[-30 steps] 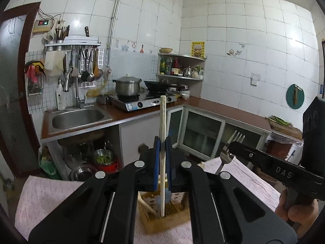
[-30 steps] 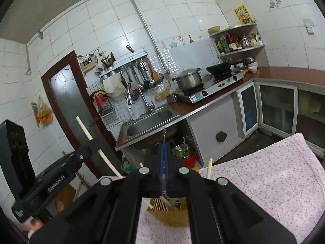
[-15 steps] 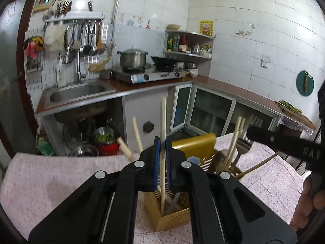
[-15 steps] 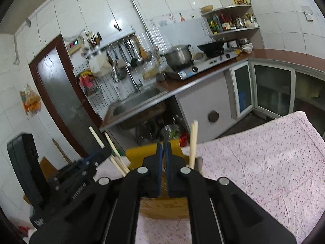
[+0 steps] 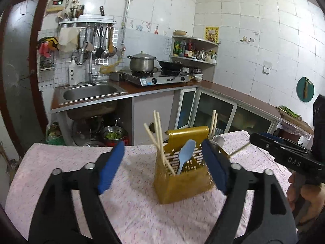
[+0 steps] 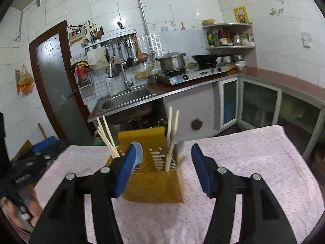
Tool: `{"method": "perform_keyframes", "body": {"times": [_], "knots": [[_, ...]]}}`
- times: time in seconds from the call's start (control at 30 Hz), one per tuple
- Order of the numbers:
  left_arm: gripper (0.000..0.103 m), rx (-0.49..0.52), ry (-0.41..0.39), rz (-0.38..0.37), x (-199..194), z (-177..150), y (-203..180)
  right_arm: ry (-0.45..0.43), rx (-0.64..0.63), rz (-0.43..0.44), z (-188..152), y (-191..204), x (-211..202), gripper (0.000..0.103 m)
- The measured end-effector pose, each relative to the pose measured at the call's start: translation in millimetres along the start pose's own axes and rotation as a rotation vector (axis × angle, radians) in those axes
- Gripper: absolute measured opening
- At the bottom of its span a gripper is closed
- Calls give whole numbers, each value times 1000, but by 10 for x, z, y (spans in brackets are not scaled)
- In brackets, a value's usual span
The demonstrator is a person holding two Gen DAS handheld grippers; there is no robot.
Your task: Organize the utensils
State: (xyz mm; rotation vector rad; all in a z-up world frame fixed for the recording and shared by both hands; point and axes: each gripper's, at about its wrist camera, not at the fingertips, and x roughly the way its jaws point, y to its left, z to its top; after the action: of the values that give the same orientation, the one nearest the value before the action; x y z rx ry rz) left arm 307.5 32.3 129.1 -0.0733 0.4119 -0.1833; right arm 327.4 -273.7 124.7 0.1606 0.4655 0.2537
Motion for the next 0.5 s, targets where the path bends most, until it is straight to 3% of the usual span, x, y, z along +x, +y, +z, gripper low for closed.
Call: {"method": "perform_keyframes", "body": {"times": [0.1,0.2,0.37,0.5], "knots": [[97,-4,-46,36,-356,-169,23,-41,-46,-51,-220,6,-327,69],[98,5,-93,69,-695,-421,-14,-71,-73,-82,-505,33,-589,76],[98,27,-110,115,-1096,-908,-124,-122,-116,-116,-1005,136,-1002,91],[98,34,-127,154,-1359,-1319,-197,-156,-112,-132,-1397,200,-1333,98]]}}
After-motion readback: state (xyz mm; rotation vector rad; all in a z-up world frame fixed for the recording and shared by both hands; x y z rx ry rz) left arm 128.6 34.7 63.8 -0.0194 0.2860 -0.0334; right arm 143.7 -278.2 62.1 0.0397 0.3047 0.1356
